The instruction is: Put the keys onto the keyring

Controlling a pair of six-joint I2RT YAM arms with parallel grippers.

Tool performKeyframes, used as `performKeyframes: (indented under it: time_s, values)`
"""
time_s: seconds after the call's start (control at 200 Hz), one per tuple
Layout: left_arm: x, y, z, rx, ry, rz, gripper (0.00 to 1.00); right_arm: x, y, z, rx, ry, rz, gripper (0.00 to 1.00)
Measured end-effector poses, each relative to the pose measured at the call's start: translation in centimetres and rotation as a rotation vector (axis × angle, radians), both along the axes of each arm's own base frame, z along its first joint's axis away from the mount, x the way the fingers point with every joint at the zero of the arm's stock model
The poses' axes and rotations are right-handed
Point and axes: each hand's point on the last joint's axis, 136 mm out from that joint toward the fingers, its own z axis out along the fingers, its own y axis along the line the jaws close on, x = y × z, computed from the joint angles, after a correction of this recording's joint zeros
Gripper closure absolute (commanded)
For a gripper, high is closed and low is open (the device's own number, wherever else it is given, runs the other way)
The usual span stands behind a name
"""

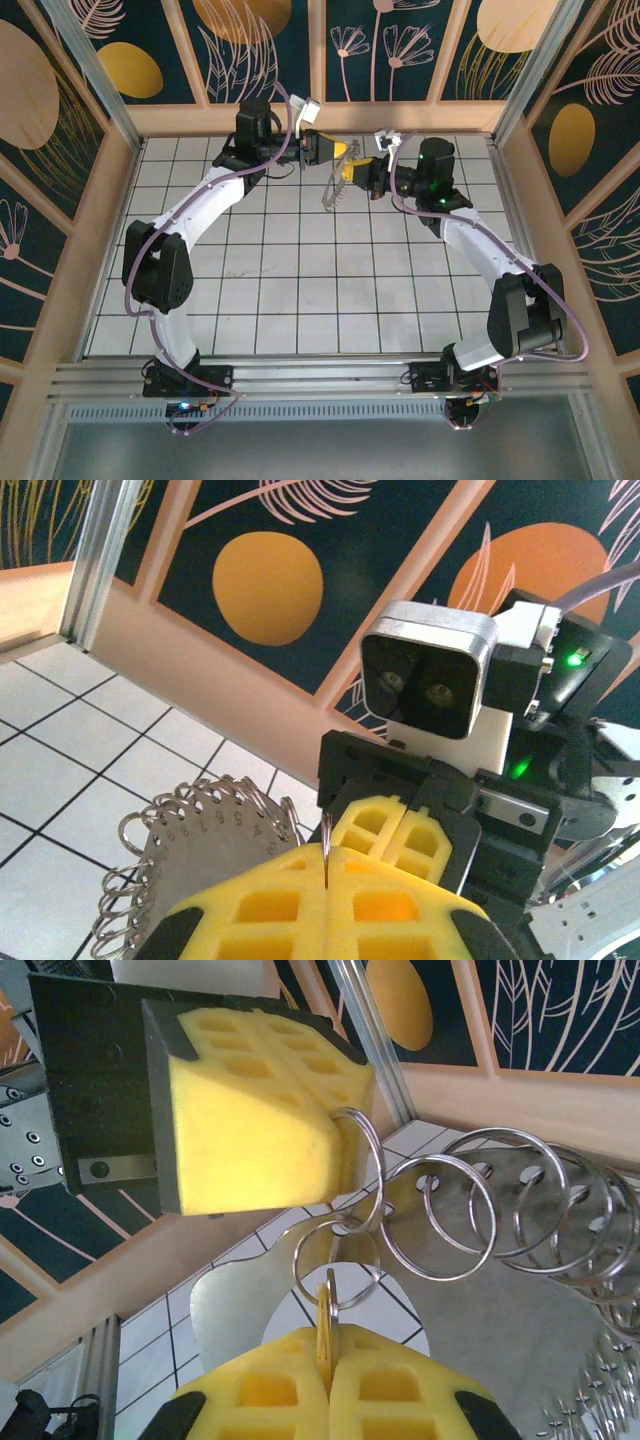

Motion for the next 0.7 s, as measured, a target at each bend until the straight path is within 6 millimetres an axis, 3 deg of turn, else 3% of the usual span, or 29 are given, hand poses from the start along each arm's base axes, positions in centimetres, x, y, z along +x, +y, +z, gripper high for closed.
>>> performKeyframes:
  time_s: [0.21,0.405,0.696]
  values:
    - [0.3,0.1,-0.5,0.018,-0.017,0.016,1.0,0.0,-0.1,0.1,-0.025,0.02,0.001,1.0]
    - [0.3,0.1,-0.4,0.019,-0.029,0.019,1.0,0.3,0.0,1.7,-0.046,-0.007,0.009,1.0]
    - [0.5,0.2,-0.8,0.032,-0.038,0.03,1.0,1.5,-0.8,1.7,-0.105,-0.007,0.008,1.0]
